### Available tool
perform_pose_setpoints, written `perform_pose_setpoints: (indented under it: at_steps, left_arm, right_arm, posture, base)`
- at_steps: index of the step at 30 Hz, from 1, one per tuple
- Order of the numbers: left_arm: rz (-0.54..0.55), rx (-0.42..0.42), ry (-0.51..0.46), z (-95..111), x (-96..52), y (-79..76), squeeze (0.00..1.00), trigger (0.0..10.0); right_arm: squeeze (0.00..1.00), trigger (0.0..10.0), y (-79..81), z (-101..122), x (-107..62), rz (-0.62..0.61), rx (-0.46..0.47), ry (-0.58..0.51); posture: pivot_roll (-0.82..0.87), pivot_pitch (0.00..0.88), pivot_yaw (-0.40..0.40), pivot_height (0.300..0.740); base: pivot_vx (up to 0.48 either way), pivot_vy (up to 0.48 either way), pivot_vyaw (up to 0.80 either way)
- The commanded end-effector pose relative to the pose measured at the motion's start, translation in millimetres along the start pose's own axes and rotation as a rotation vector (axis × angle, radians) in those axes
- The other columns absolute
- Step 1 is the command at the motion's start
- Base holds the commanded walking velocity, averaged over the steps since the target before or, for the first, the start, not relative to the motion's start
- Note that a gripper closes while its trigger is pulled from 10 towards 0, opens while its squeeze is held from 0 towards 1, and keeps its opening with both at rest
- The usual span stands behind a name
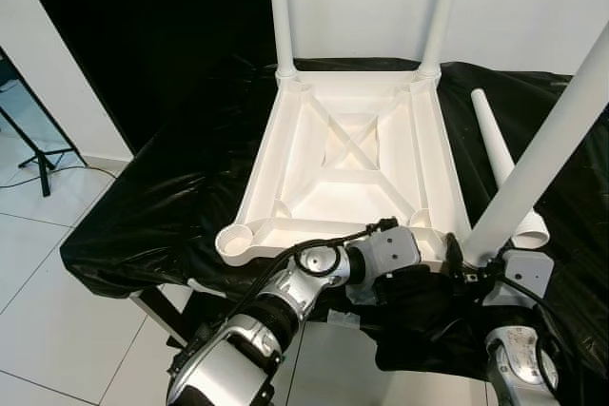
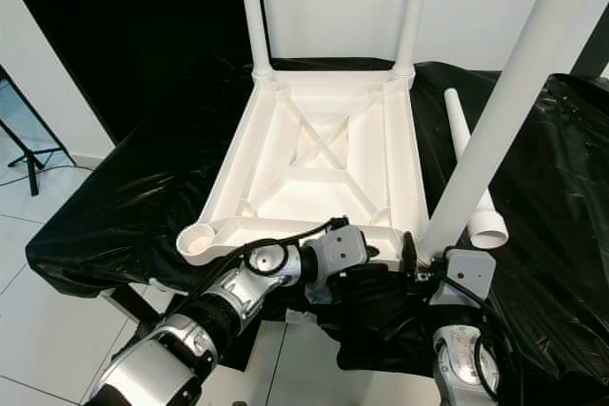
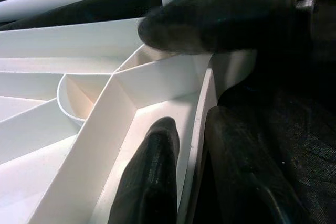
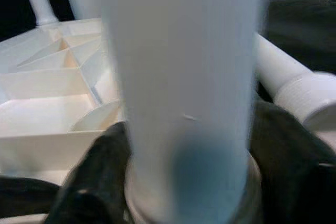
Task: Building children table
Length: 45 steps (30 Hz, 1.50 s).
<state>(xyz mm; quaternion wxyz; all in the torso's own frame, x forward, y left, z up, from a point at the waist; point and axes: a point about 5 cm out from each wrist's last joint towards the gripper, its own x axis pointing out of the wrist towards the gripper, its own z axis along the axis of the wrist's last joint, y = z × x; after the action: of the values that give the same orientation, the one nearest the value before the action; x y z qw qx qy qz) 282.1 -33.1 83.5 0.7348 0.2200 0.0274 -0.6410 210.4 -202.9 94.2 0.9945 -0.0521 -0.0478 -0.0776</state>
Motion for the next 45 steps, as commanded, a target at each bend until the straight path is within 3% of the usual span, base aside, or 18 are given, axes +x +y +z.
perform_pose_setpoints:
  at_steps: [1,5,6,7,10,20,21,24,25,36,39,41,43,44,45]
  left_arm:
    - [-0.073,-0.084,0.137,-34.1,-5.3,-20.7,0.00,10.0]
    - [-0.073,-0.084,0.136,-33.6,-4.7,-20.7,0.00,10.0]
    - [-0.072,-0.085,0.135,-33.3,-4.1,-20.9,0.00,10.0]
    - [-0.072,-0.085,0.135,-33.3,-4.1,-20.9,0.00,10.0]
    - [-0.071,-0.087,0.135,-33.2,-3.6,-21.4,0.00,10.0]
    - [-0.066,-0.090,0.133,-33.3,-3.6,-21.5,0.00,10.0]
    - [-0.066,-0.090,0.133,-33.4,-3.7,-21.4,0.00,10.0]
    - [-0.066,-0.089,0.134,-33.6,-4.1,-21.1,0.00,10.0]
    - [-0.066,-0.088,0.134,-33.5,-4.3,-20.6,0.00,10.0]
    - [-0.068,-0.085,0.134,-33.0,-4.5,-19.5,0.00,10.0]
    - [-0.067,-0.087,0.133,-33.1,-4.2,-20.3,0.00,10.0]
    - [-0.065,-0.090,0.132,-33.3,-3.9,-20.9,0.00,10.0]
    - [-0.065,-0.090,0.132,-33.3,-3.9,-20.9,0.00,10.0]
    - [-0.062,-0.092,0.131,-33.2,-3.6,-21.0,0.00,10.0]
    - [-0.062,-0.092,0.131,-33.2,-3.6,-21.0,0.00,10.0]
  right_arm:
    - [1.00,10.0,0.7,-0.4,2.6,0.045,0.004,0.010]
    - [1.00,10.0,0.9,0.8,5.1,0.083,0.008,0.006]
    - [0.00,10.0,4.4,2.5,8.5,0.244,0.027,0.009]
    - [0.00,10.0,4.4,2.5,8.5,0.244,0.027,0.009]
    - [0.00,10.0,5.4,5.9,6.8,0.429,-0.018,-0.010]
    - [0.00,10.0,-16.2,7.3,15.3,0.632,-0.098,0.032]
    - [0.00,8.7,-18.3,7.5,16.3,0.645,-0.103,0.039]
    - [0.00,8.7,-21.0,7.6,17.5,0.662,-0.104,0.049]
    - [0.00,0.0,-24.3,7.2,17.9,0.679,-0.108,0.061]
    - [0.00,0.0,-32.8,2.5,13.5,0.741,-0.115,0.118]
    - [0.00,0.0,-23.2,-3.2,6.4,0.661,-0.052,0.113]
    - [0.00,0.0,-14.6,-8.1,2.7,0.478,-0.016,0.097]
    - [0.00,0.0,-14.6,-8.1,2.7,0.478,-0.016,0.097]
    - [0.00,0.0,-11.6,-10.6,0.1,0.350,-0.003,0.089]
    - [0.00,0.0,-11.6,-10.6,0.1,0.350,-0.003,0.089]
  posture:
    - [0.05,0.000,0.050,0.740]
    - [0.05,0.000,0.047,0.740]
    - [0.05,0.000,0.045,0.740]
    - [0.05,0.000,0.045,0.740]
    - [0.05,0.000,0.042,0.740]
    - [0.05,0.000,0.042,0.740]
    - [0.05,0.000,0.042,0.740]
    - [0.05,0.000,0.045,0.740]
    - [0.05,0.000,0.045,0.740]
    - [0.04,0.000,0.048,0.740]
    - [0.05,0.000,0.040,0.740]
    - [0.05,0.000,0.033,0.740]
    - [0.05,0.000,0.033,0.740]
    - [0.05,0.000,0.031,0.740]
    - [0.05,0.000,0.031,0.740]
  base:
    - [0.000,0.000,0.00]
    - [0.000,0.000,0.00]
    - [0.000,0.000,0.00]
    - [0.000,0.000,0.00]
    - [0.000,0.000,0.00]
    - [0.000,0.000,0.00]
    - [0.000,0.000,0.00]
    - [0.000,0.000,0.00]
    - [0.000,0.000,0.00]
    - [0.000,0.000,0.00]
    - [0.000,0.000,0.00]
    - [0.000,0.000,0.00]
    - [0.000,0.000,0.00]
    - [0.000,0.000,0.00]
    - [0.000,0.000,0.00]
